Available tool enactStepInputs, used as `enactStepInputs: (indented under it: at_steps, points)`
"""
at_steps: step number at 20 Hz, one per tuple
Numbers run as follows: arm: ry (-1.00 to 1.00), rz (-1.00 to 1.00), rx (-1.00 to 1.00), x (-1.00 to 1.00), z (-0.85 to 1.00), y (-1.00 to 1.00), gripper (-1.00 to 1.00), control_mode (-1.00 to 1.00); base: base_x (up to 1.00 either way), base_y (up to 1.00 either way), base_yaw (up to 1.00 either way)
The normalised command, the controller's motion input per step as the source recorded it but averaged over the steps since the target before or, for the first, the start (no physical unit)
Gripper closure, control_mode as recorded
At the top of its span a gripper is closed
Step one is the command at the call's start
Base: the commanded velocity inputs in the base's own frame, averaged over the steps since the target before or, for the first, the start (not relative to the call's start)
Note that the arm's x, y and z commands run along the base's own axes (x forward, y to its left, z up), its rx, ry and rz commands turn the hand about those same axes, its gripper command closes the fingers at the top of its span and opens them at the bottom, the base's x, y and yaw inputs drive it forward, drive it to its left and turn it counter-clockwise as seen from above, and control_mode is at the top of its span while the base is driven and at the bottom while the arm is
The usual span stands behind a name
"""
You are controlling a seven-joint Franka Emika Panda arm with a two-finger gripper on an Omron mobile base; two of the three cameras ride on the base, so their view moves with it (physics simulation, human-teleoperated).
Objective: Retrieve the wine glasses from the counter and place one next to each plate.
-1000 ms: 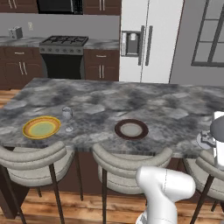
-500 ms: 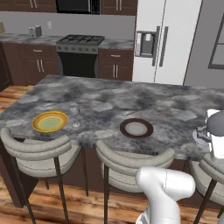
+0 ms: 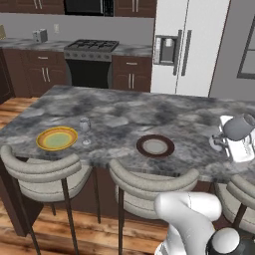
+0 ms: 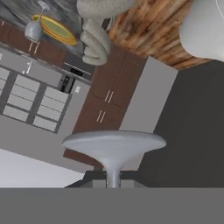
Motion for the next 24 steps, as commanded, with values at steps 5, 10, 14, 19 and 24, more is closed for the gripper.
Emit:
enactStepInputs:
  at_steps: [5,10,14,19,24]
  points:
    - [0.05,0.00,-0.11,0.55,-0.16,-0.06,1.00,-1.00,0.00,0.00,0.00]
    - [0.01,0.00,-0.17,0.30,-0.13,-0.03,1.00,-1.00,0.00,0.00,0.00]
    - [0.00,-0.02,-0.14,0.21,-0.09,0.00,1.00,-1.00,0.00,0.00,0.00]
    - [0.08,-0.03,-0.02,0.25,-0.12,0.00,1.00,-1.00,0.00,0.00,0.00]
    - [0.11,-0.09,-0.08,0.40,-0.31,0.01,1.00,-1.00,0.00,0.00,0.00]
